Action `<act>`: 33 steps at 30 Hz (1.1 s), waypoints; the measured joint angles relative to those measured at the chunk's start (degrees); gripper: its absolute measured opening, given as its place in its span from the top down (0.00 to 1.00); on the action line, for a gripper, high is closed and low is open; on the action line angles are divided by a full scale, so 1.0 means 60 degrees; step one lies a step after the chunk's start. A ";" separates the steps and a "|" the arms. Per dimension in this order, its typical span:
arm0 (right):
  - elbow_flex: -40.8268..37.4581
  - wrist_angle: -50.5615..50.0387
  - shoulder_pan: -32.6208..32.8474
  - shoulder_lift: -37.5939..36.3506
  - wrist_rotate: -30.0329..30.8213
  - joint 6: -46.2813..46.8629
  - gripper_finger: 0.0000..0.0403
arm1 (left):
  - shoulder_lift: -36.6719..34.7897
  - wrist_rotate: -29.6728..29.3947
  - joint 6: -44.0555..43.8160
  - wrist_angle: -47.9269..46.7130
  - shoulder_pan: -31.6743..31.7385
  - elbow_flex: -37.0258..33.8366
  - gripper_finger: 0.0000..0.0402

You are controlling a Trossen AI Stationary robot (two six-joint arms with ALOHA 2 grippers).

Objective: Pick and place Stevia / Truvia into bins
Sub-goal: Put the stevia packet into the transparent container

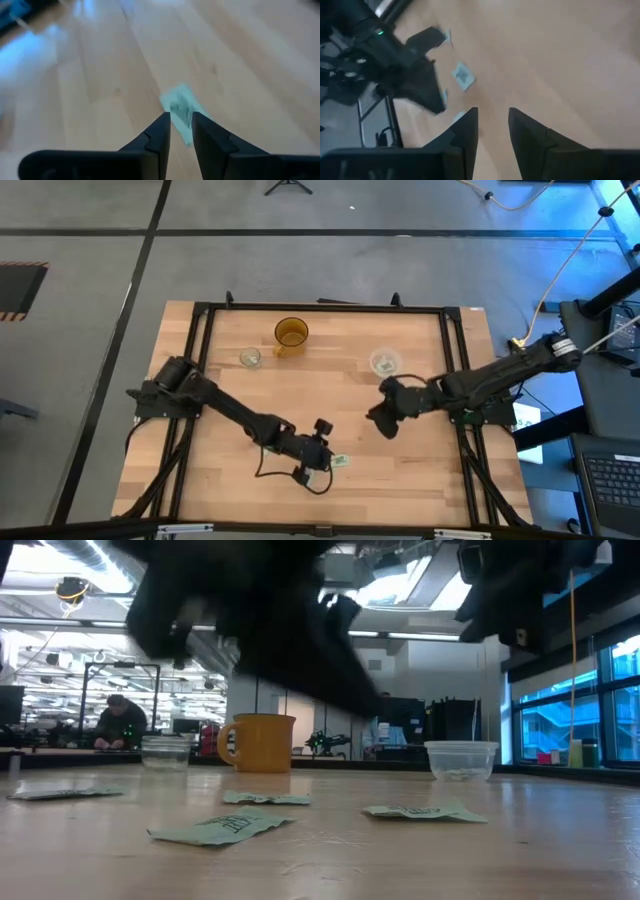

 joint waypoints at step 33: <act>0.0004 0.3396 0.1436 0.4051 -0.0561 0.2926 0.72 | 0.1410 0.0679 -0.0304 0.1051 0.0053 0.0016 0.95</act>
